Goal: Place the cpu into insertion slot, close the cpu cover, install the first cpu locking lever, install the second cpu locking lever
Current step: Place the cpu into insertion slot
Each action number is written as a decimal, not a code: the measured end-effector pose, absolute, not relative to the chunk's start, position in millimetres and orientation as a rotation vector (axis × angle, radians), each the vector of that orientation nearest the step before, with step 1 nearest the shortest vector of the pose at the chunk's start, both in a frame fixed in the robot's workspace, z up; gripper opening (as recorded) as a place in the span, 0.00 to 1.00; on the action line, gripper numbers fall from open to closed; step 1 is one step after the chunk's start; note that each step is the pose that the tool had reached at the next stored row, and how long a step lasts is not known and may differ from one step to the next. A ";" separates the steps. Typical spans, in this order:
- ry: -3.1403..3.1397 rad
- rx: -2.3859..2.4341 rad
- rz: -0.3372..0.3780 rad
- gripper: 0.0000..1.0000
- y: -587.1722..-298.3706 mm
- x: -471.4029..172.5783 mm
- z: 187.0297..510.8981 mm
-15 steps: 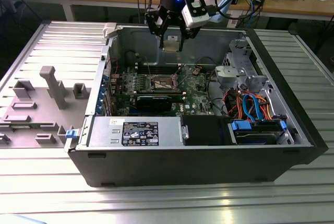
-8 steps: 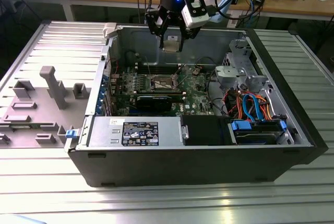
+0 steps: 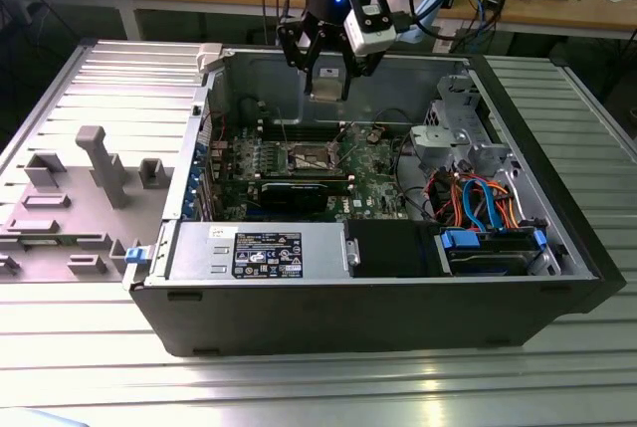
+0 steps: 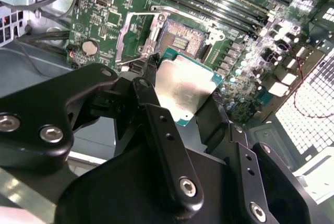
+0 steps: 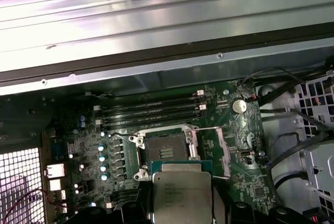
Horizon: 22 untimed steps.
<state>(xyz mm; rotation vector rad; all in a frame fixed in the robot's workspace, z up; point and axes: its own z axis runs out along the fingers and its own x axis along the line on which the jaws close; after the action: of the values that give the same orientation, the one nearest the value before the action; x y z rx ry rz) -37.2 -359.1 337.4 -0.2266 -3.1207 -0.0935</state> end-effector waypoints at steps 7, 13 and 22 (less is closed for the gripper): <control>-3.121 -0.266 -0.054 0.55 -359.2 -37.2 334.3; -3.118 -0.300 -0.052 0.55 -359.2 -37.2 333.2; -3.113 -0.360 -0.052 0.55 -359.1 -37.2 332.7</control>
<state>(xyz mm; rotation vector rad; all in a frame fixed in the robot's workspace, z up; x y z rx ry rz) -37.2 -359.1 332.7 -0.3600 -3.1128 -0.0515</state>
